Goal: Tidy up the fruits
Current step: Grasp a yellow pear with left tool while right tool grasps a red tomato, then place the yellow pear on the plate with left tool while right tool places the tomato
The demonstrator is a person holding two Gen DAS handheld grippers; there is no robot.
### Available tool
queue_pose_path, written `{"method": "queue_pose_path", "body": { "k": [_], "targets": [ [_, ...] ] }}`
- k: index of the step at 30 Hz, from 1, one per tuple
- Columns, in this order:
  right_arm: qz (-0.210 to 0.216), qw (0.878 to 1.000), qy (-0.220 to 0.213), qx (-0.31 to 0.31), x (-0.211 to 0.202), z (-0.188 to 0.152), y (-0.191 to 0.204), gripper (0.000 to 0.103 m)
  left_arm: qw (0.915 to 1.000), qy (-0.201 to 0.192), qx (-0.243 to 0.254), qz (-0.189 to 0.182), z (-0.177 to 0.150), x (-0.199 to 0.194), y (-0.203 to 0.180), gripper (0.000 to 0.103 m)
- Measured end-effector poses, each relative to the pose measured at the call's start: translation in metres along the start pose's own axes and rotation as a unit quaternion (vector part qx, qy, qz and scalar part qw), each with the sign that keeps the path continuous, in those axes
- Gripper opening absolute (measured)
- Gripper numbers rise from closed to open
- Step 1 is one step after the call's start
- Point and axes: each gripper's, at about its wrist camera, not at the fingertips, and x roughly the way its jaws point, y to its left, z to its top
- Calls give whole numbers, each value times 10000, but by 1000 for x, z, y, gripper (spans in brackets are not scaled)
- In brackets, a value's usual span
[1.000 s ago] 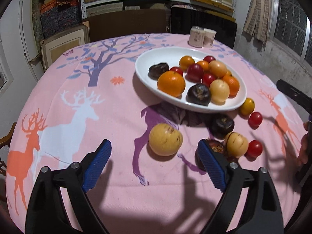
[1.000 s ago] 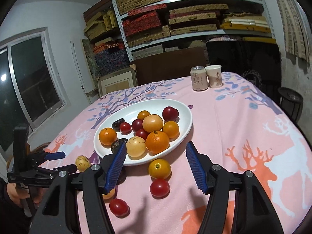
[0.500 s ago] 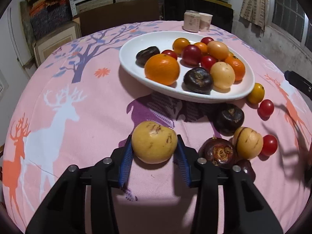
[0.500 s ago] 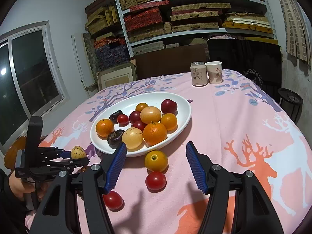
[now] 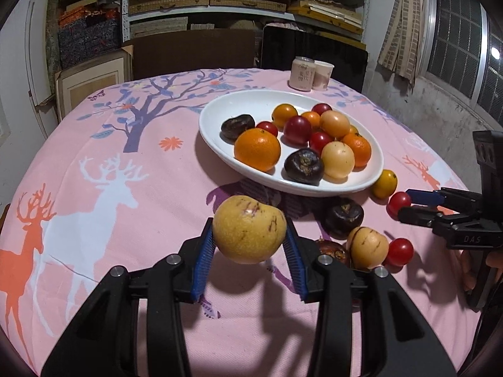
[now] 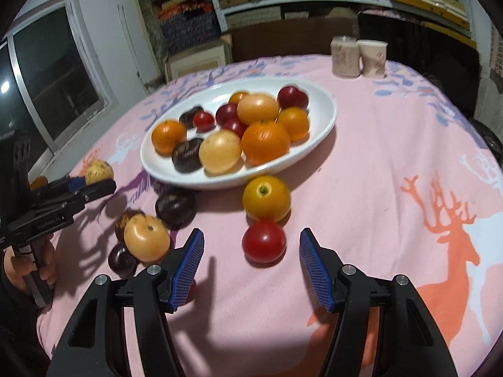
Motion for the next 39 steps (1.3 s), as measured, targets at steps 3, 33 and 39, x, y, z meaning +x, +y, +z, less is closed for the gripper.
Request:
{"method": "queue_pose_path", "body": {
  "k": [3, 33, 39],
  "targets": [
    [-70, 9998, 160, -68, 7, -2, 2, 64, 10000, 37, 23, -18, 0, 2, -1, 41],
    [-42, 9892, -1426, 336, -52, 56, -11, 28, 9999, -42, -47, -159, 54, 2, -14, 41],
    [-434, 9882, -1433, -333, -14, 117, 6, 28, 9998, -40, 154, 78, 108, 49, -24, 41]
  ]
}}
